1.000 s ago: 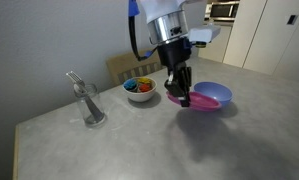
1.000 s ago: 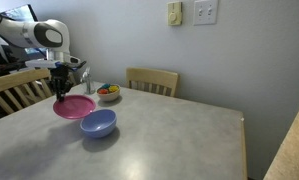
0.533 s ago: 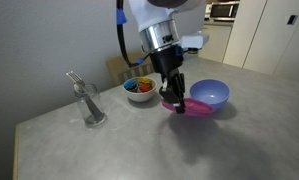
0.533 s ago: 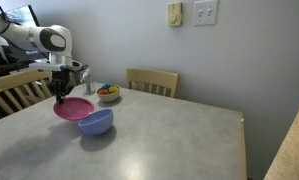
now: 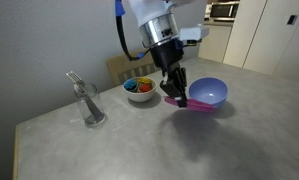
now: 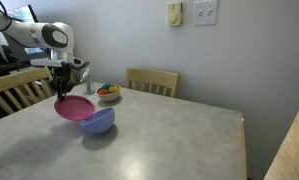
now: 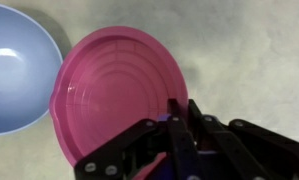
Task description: Put the pink plate on the table
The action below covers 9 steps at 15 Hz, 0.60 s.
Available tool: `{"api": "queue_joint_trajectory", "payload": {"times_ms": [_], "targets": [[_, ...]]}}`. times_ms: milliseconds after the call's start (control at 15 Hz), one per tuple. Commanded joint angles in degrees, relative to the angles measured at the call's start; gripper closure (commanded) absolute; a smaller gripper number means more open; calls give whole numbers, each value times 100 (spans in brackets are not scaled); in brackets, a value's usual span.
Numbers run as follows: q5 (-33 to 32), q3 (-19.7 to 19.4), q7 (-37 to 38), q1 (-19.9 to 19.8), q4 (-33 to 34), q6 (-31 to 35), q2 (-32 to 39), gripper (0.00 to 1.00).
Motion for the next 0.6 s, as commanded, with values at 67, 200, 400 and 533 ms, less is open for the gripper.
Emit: {"api": "queue_joint_trajectory", "payload": {"times_ms": [67, 200, 400, 533], "targets": [[-100, -142, 161, 53, 38, -267, -234, 97], [-115, -167, 200, 59, 67, -341, -271, 97], [-83, -165, 178, 47, 136, -384, -235, 97], [-14, -134, 93, 15, 208, -370, -130, 97]]}}
